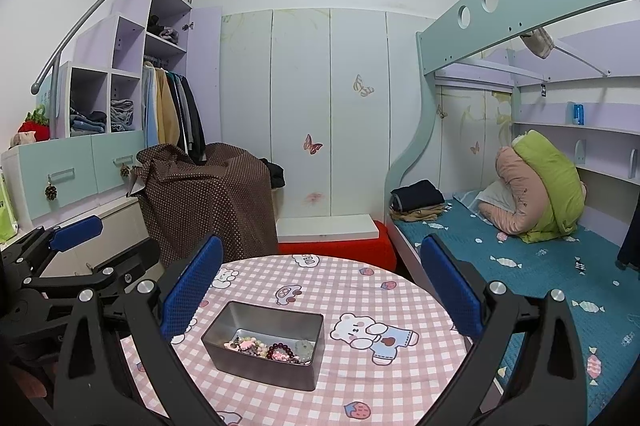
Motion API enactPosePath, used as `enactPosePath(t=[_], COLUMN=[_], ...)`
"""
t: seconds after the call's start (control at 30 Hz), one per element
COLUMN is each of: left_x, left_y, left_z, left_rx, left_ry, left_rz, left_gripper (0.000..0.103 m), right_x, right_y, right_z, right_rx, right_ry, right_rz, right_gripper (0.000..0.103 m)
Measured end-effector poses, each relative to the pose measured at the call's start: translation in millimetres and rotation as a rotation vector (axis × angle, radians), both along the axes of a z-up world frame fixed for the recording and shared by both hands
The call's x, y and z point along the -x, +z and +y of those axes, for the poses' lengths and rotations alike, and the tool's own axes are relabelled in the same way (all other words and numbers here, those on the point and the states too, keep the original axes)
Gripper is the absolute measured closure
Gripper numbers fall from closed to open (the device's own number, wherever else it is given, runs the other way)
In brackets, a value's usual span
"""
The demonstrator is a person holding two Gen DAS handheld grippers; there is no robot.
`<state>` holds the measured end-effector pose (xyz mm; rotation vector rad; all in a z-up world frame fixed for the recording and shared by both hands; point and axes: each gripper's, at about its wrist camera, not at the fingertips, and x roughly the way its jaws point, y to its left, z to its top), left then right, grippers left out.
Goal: Organize jewelry
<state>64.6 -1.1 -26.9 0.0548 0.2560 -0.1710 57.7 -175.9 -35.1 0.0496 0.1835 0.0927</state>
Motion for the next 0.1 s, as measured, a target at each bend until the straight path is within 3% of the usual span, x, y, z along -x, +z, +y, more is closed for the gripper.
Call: enactPosePath(t=[0.1], left_x=[-0.5], left_y=[-0.3], left_z=[0.7], left_rx=[0.002], left_ry=[-0.004], left_rz=[0.005], left_gripper=[0.014], right_x=[0.4], right_y=[0.2], right_z=[0.0], right_rx=[-0.004], right_ry=[0.001], right_rz=[0.0], right_gripper=[0.007])
